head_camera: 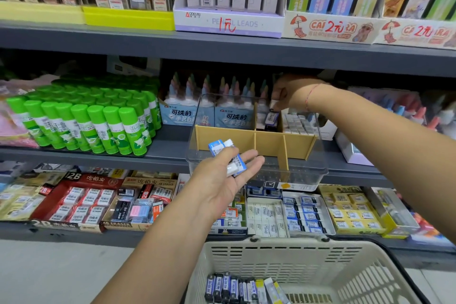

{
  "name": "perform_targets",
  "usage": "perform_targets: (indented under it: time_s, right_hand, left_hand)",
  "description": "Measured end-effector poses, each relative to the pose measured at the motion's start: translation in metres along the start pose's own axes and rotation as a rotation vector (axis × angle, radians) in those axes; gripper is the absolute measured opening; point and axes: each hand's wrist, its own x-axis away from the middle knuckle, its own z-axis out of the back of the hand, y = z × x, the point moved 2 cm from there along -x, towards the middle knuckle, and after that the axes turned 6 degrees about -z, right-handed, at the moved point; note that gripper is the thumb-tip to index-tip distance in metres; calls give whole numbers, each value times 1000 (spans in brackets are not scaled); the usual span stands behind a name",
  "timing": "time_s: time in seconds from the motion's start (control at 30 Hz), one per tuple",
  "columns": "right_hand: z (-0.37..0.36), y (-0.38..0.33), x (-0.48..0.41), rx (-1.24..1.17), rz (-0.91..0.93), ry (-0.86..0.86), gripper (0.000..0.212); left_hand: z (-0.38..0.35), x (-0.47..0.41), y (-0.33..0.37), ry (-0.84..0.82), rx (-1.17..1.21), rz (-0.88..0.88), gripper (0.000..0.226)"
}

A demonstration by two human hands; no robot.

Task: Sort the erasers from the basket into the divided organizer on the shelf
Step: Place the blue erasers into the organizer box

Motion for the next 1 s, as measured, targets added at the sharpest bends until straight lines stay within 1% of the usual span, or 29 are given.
perform_targets:
  time_s: [0.07, 0.17, 0.3, 0.4, 0.47, 0.6, 0.73, 0.93, 1.0]
  right_hand:
    - [-3, -1, -1, 47, -3, 20, 20]
    - [-5, -2, -2, 36, -21, 20, 31]
    - [4, 0, 2, 3, -17, -9, 26]
    - [1, -3, 4, 92, -1, 1, 17]
    - [-10, -5, 2, 116, 0, 15, 15]
    - [-35, -1, -4, 130, -11, 80, 21]
    - [-44, -1, -6, 144, 32, 120, 9]
    - [-39, 5, -12, 119, 21, 92, 17]
    - [-30, 3, -5, 60, 64, 159, 17]
  left_hand:
    - [2, -2, 0, 12, -19, -3, 5]
    - [4, -2, -1, 27, -74, -8, 6]
    - [6, -3, -1, 47, -101, -1, 8]
    - [8, -4, -1, 52, -114, 0, 11]
    - [8, -4, -2, 49, -129, 4, 13]
    - [8, -3, -3, 31, -138, 1, 19]
    - [10, -4, -2, 45, -130, -2, 19]
    - [9, -4, -2, 37, -98, 19, 21]
    - [9, -5, -2, 35, -86, 13, 23]
